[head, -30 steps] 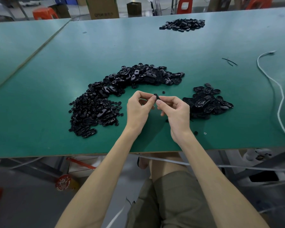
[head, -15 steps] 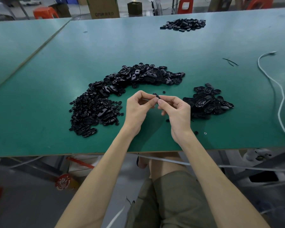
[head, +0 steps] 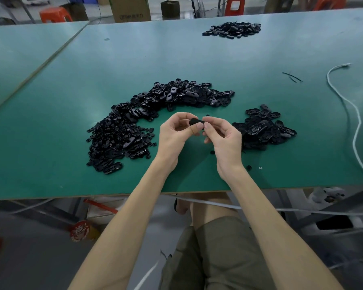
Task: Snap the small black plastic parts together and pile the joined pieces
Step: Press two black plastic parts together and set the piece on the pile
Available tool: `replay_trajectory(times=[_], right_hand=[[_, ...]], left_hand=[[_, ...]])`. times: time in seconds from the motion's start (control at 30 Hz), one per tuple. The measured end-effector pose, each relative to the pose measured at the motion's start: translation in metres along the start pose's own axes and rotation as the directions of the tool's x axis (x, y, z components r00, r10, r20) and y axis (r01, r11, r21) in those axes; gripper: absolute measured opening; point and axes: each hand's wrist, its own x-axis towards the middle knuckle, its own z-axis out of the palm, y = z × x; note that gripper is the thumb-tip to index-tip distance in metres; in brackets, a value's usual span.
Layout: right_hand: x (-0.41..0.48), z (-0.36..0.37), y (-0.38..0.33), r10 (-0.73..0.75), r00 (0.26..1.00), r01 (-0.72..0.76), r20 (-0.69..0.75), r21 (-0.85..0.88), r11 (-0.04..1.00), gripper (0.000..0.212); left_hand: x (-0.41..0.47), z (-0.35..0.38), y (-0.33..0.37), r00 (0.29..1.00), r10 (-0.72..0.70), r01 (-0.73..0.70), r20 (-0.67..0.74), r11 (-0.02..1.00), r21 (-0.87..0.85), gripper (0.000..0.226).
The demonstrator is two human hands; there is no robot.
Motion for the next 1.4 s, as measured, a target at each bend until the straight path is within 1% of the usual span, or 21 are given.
replay_trajectory(times=[0.1,0.27,0.33,0.43,0.53,0.63,0.8,1.07,1.4], right_hand=[[0.0006,0.0007,0.0012,-0.003,1.000,0.003,-0.007,-0.012,1.000,0.011],[0.0016,-0.0013,0.0021,-0.002,0.997,0.005,-0.072,0.038,0.999,0.009],[0.0022,-0.0021,0.0024,-0.001,0.995,0.008,-0.096,0.068,0.998,0.007],[0.0027,-0.0017,0.0034,-0.015,0.996,0.019,-0.088,0.043,0.999,0.005],[0.0021,-0.0005,0.0041,-0.015,0.998,0.018,-0.068,0.039,0.999,0.007],[0.0016,-0.0005,0.0042,-0.016,0.998,0.018,-0.058,0.042,0.999,0.010],[0.0019,-0.0011,0.0037,-0.007,0.997,0.011,-0.079,0.055,0.998,0.010],[0.0021,-0.0021,0.0036,-0.013,0.997,0.018,-0.072,0.060,0.998,0.008],[0.0003,-0.0008,0.0012,0.009,0.999,-0.006,-0.048,0.061,0.998,0.010]], left_hand=[[-0.0009,0.0003,0.0011,0.999,0.015,-0.015,0.028,1.000,-0.026,0.024],[0.0005,-0.0003,-0.0002,0.988,0.027,-0.041,0.151,0.995,0.087,0.025],[0.0012,-0.0001,-0.0007,0.982,0.029,-0.050,0.188,0.993,0.108,0.024],[0.0012,-0.0003,-0.0020,0.986,0.027,-0.043,0.167,0.995,0.093,0.022],[0.0007,-0.0010,-0.0025,0.993,0.025,-0.028,0.120,0.999,0.025,0.022],[-0.0005,0.0003,-0.0023,0.993,0.030,-0.029,0.118,1.000,-0.006,0.022],[-0.0010,0.0008,-0.0029,0.990,0.041,-0.045,0.131,0.999,0.023,0.021],[-0.0008,0.0004,-0.0034,0.989,0.046,-0.048,0.137,0.999,0.009,0.018],[-0.0007,0.0011,-0.0032,0.995,0.029,-0.037,0.099,0.997,0.073,0.015]])
